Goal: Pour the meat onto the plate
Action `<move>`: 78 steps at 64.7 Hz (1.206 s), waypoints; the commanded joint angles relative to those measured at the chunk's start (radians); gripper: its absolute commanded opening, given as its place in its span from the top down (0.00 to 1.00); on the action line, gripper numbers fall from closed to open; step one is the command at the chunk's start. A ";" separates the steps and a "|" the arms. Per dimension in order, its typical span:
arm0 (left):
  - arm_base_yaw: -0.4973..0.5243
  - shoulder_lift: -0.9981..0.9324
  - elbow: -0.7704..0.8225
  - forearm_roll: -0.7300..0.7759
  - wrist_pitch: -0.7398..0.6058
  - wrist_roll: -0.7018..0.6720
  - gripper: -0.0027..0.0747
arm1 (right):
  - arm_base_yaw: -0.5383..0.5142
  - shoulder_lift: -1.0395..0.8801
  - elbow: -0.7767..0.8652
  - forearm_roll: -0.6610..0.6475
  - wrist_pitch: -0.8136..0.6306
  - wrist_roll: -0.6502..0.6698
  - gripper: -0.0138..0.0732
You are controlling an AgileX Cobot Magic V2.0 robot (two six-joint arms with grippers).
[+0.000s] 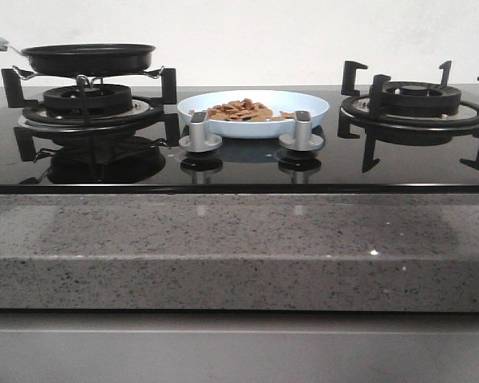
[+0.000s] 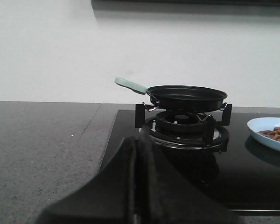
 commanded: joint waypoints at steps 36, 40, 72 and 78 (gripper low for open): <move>-0.009 -0.019 0.005 -0.005 -0.084 -0.009 0.99 | -0.232 -0.527 0.518 -0.102 -0.734 -0.012 0.97; -0.009 -0.019 0.005 -0.005 -0.084 -0.009 0.99 | -0.237 -0.566 0.573 -0.102 -0.768 -0.012 0.97; -0.009 -0.019 0.005 -0.005 -0.084 -0.009 0.99 | -0.193 -0.667 0.768 -0.100 -0.997 -0.012 0.97; -0.009 -0.018 0.005 -0.005 -0.084 -0.009 0.99 | -0.183 -0.667 0.768 -0.100 -1.002 -0.012 0.97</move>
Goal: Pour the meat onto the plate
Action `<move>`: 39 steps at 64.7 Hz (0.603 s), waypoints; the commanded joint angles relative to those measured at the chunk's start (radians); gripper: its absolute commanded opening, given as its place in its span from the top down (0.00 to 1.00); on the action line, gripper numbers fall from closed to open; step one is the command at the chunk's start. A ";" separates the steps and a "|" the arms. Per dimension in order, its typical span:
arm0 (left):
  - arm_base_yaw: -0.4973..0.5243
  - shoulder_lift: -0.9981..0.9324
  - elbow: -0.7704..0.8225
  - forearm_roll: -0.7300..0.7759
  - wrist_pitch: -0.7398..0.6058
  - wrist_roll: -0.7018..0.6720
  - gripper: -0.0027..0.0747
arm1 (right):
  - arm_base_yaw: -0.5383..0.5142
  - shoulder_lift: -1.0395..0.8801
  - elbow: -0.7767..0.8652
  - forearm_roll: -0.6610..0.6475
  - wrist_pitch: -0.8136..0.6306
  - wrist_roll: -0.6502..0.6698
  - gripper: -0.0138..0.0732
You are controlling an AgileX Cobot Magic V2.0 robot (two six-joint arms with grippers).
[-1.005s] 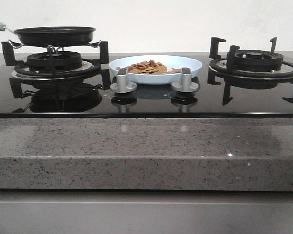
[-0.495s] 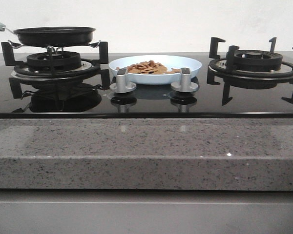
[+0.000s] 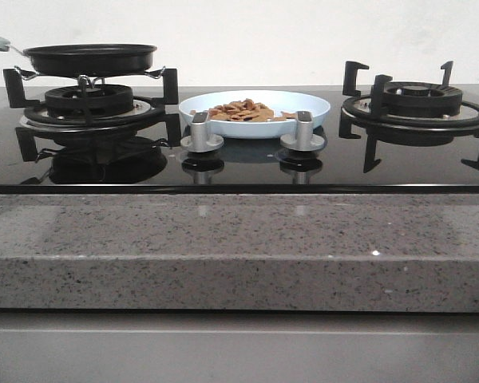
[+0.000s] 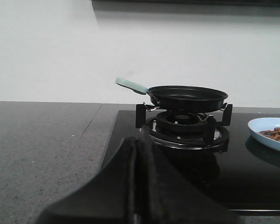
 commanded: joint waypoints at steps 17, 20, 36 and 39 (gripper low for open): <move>-0.007 -0.018 0.005 -0.005 -0.083 -0.009 0.99 | 0.011 -0.015 -0.005 0.002 -0.083 -0.010 0.97; -0.007 -0.018 0.005 -0.005 -0.083 -0.009 0.99 | 0.011 -0.015 -0.005 0.002 -0.083 -0.010 0.97; -0.007 -0.018 0.005 -0.005 -0.083 -0.009 0.99 | 0.011 -0.015 -0.005 -0.095 -0.089 0.095 0.97; -0.007 -0.018 0.005 -0.005 -0.083 -0.009 0.99 | 0.011 -0.015 -0.005 -0.160 -0.102 0.183 0.97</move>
